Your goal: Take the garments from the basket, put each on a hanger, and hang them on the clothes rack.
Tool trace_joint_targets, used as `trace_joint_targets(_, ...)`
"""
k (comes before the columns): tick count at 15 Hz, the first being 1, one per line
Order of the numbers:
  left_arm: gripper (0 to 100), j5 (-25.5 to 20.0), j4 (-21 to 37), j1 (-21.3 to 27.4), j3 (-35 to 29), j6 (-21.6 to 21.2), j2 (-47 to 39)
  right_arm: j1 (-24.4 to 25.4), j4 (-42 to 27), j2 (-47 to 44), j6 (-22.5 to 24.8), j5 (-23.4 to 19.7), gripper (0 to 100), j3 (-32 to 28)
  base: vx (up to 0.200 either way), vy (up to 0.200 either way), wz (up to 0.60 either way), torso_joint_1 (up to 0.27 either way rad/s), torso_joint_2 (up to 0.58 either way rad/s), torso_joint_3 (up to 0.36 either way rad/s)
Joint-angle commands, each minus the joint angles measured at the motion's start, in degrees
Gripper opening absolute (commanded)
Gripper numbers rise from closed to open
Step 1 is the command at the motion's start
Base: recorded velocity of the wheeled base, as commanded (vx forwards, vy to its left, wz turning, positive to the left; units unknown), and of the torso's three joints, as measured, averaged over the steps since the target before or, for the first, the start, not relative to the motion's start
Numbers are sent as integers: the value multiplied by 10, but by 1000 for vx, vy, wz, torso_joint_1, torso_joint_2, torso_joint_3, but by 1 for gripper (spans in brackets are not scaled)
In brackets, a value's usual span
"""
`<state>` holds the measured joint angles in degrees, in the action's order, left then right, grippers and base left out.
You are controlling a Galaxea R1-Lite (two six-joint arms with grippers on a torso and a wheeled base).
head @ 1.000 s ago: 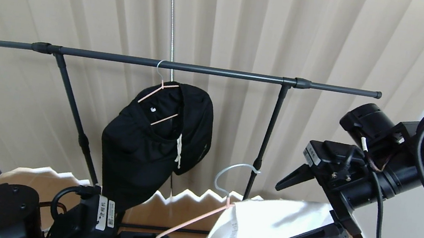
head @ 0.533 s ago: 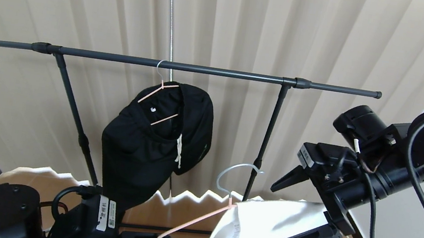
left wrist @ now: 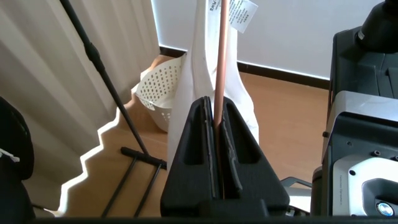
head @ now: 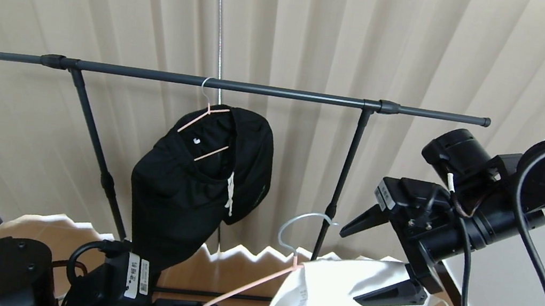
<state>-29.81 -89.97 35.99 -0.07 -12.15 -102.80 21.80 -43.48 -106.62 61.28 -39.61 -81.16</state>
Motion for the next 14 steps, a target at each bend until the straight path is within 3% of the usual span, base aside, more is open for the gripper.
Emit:
trace_joint_targets(1, 0, 0, 0, 0, 1, 1, -5, 0, 0, -2, 1, 0, 100, 2, 0, 0, 0, 0, 0, 0)
trace_joint_targets(14, 0, 0, 0, 0, 1, 4, -5, 1, 0, -13, 0, 1, 100, 11, 0, 0, 0, 0, 0, 0)
